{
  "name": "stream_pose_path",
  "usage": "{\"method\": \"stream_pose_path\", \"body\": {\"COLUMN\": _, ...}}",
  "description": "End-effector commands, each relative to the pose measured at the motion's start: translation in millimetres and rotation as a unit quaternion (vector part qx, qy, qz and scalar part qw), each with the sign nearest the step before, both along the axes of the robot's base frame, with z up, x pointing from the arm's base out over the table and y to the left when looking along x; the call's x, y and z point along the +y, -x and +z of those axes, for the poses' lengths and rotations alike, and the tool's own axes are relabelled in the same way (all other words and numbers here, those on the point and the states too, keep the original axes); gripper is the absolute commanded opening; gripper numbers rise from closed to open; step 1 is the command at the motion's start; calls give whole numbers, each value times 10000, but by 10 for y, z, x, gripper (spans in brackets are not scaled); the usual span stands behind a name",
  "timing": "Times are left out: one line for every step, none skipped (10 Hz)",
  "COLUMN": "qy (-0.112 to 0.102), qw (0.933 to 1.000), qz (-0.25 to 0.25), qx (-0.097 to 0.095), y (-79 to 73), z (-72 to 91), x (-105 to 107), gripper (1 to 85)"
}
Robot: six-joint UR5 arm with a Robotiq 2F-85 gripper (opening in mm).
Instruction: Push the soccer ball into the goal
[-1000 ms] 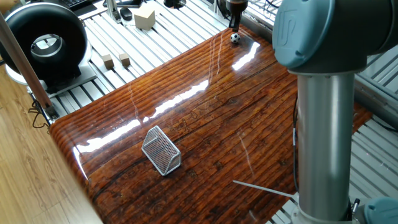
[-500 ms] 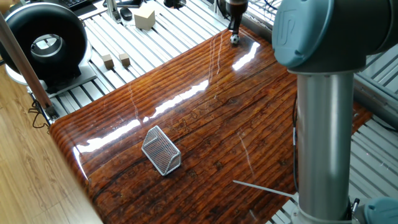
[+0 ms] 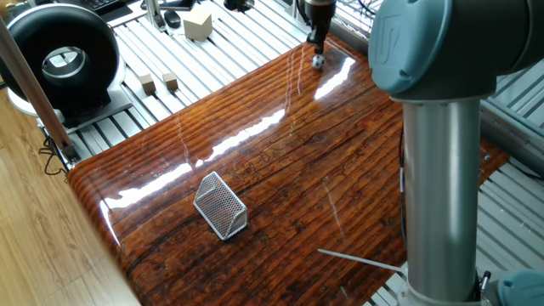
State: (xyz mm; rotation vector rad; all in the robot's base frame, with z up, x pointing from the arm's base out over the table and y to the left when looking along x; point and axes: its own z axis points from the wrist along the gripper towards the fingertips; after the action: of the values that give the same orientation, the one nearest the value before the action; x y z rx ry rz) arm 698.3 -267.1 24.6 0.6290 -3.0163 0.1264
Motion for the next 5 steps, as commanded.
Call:
{"method": "stream_pose_path", "body": {"qy": -166, "qw": 9995, "qz": -231, "qx": 108, "y": 65, "z": 12, "x": 166, "gripper": 10}}
{"method": "stream_pose_path", "body": {"qy": -202, "qw": 9994, "qz": -270, "qx": 121, "y": 74, "z": 3, "x": 204, "gripper": 10}}
{"method": "stream_pose_path", "body": {"qy": -209, "qw": 9993, "qz": -285, "qx": 120, "y": 73, "z": -5, "x": 238, "gripper": 10}}
{"method": "stream_pose_path", "body": {"qy": -248, "qw": 9992, "qz": -283, "qx": 98, "y": 54, "z": -9, "x": 293, "gripper": 10}}
{"method": "stream_pose_path", "body": {"qy": -278, "qw": 9991, "qz": -298, "qx": 90, "y": 44, "z": -12, "x": 352, "gripper": 10}}
